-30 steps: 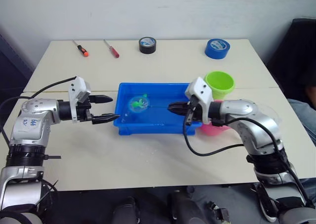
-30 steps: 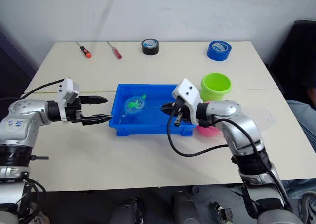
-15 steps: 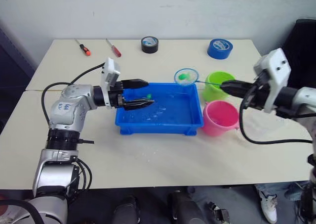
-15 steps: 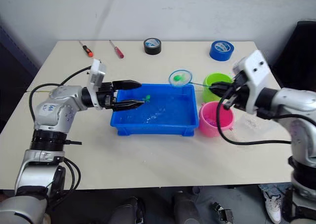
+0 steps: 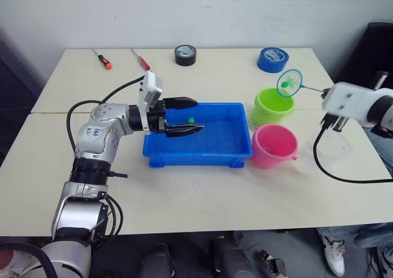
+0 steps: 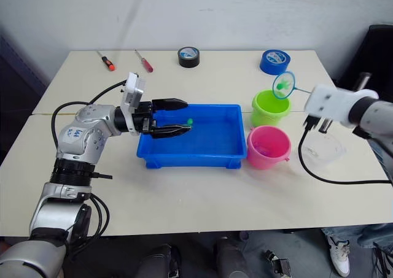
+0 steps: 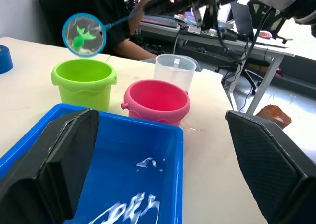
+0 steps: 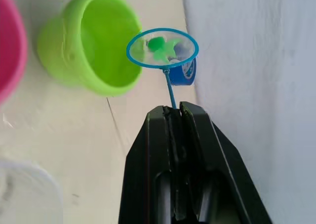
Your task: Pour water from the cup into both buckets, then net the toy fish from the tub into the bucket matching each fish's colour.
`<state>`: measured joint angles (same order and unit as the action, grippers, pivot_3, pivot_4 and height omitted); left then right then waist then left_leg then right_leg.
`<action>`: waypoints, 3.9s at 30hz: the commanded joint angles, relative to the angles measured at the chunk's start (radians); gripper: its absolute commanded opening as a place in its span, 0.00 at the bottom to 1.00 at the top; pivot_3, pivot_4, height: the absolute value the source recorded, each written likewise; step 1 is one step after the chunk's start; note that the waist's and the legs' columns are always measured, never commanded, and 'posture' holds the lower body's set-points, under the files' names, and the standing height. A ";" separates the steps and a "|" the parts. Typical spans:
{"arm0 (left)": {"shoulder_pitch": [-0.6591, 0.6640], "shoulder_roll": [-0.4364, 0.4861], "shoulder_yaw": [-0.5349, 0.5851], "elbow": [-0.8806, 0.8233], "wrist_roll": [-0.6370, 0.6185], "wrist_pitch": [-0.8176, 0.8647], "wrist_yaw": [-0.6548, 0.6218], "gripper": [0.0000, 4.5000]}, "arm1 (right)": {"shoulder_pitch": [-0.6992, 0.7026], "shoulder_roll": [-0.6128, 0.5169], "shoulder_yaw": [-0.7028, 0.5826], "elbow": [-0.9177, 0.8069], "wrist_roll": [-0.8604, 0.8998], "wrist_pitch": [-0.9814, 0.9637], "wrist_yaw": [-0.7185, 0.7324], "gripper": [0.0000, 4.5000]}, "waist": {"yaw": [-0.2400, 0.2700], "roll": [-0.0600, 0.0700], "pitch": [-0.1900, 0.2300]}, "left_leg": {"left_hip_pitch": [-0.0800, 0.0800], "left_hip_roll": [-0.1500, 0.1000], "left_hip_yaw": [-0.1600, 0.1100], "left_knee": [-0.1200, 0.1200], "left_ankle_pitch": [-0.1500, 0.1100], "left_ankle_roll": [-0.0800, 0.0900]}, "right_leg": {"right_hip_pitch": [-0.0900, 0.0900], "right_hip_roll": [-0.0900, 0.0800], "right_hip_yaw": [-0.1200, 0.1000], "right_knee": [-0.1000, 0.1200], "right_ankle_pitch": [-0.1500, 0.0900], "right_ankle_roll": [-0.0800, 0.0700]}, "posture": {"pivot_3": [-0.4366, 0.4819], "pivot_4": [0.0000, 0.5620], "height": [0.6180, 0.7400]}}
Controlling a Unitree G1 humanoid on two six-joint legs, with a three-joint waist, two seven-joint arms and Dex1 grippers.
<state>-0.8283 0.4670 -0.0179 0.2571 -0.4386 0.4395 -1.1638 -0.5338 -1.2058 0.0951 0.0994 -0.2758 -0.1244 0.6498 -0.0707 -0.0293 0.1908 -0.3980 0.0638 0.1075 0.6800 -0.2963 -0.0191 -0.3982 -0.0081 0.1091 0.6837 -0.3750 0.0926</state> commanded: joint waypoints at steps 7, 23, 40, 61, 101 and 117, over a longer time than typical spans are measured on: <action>-0.015 0.020 0.015 -0.019 0.001 -0.011 0.007 1.00 | -0.167 -0.081 0.119 0.183 -0.433 -0.445 -0.251 0.00 | -0.015 0.001 0.000 | 0.001 0.000 0.001 0.000 0.000 -0.001 | -0.001 0.000 0.001 0.003 0.000 0.000 | 0.48 0.27 1.00; 0.115 0.251 0.038 0.010 0.044 -0.028 -0.081 1.00 | -0.083 0.256 -0.267 -0.437 0.851 0.934 0.126 0.00 | -0.010 0.001 0.001 | 0.010 0.003 0.000 -0.003 0.002 -0.004 | 0.006 0.000 0.000 0.006 -0.001 -0.002 | 0.48 0.27 1.00; 0.286 0.293 0.088 -0.137 0.035 0.002 0.001 1.00 | -0.085 0.575 -0.156 -0.401 1.091 1.427 -0.031 0.00 | -0.010 0.000 0.000 | 0.002 0.001 -0.004 -0.002 0.001 -0.001 | 0.002 -0.001 -0.004 0.003 -0.001 -0.002 | 0.48 0.27 1.00; 0.207 0.252 0.058 -0.073 0.054 -0.049 0.027 1.00 | -0.106 0.615 -0.067 -0.336 0.824 1.072 -0.023 0.00 | -0.013 0.000 0.000 | -0.008 0.001 -0.004 0.000 0.001 -0.001 | -0.010 -0.001 -0.004 0.006 -0.001 -0.002 | 0.48 0.27 1.00; 0.009 0.003 -0.001 -0.011 0.029 -0.050 0.031 1.00 | -0.143 -0.039 0.107 0.131 -0.356 -0.352 -0.201 0.00 | -0.014 0.001 0.000 | -0.006 0.001 0.003 0.000 0.002 -0.002 | -0.012 0.000 0.003 0.008 -0.001 -0.001 | 0.48 0.27 1.00; 0.259 0.423 0.000 -0.233 -0.001 0.026 -0.261 1.00 | 0.246 0.203 -0.433 -0.563 1.015 0.685 0.273 0.00 | -0.011 0.001 0.000 | -0.002 0.003 -0.007 0.001 0.003 -0.004 | -0.001 0.001 -0.005 0.007 -0.002 -0.003 | 0.48 0.27 1.00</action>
<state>-0.5888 0.8615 -0.0260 0.0703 -0.4531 0.4911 -1.4007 -0.3098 -1.0163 -0.3032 -0.3756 0.6263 0.5060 0.8999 -0.0819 -0.0283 0.1907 -0.3974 0.0661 0.0995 0.6811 -0.2937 -0.0228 -0.3954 -0.0077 0.1028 0.6888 -0.3766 0.0896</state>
